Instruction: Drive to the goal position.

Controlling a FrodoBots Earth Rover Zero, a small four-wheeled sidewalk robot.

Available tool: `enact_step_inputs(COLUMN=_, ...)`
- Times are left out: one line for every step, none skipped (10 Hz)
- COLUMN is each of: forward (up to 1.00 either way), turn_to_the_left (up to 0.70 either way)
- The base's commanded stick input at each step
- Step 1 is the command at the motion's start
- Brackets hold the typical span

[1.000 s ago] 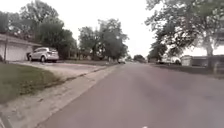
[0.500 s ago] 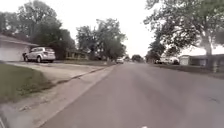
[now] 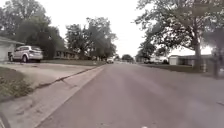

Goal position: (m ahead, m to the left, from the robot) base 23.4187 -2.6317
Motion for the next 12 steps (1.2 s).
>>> enact_step_inputs(forward=0.7, turn_to_the_left=-0.06)
enact_step_inputs(forward=0.7, turn_to_the_left=-0.15)
enact_step_inputs(forward=0.7, turn_to_the_left=-0.24)
enact_step_inputs(forward=0.7, turn_to_the_left=-0.33)
enact_step_inputs(forward=0.7, turn_to_the_left=0.0)
enact_step_inputs(forward=0.7, turn_to_the_left=0.0)
enact_step_inputs(forward=0.7, turn_to_the_left=0.0)
enact_step_inputs(forward=0.7, turn_to_the_left=0.0)
enact_step_inputs(forward=0.7, turn_to_the_left=0.0)
enact_step_inputs(forward=0.7, turn_to_the_left=0.0)
enact_step_inputs(forward=0.7, turn_to_the_left=0.0)
enact_step_inputs(forward=0.7, turn_to_the_left=0.0)
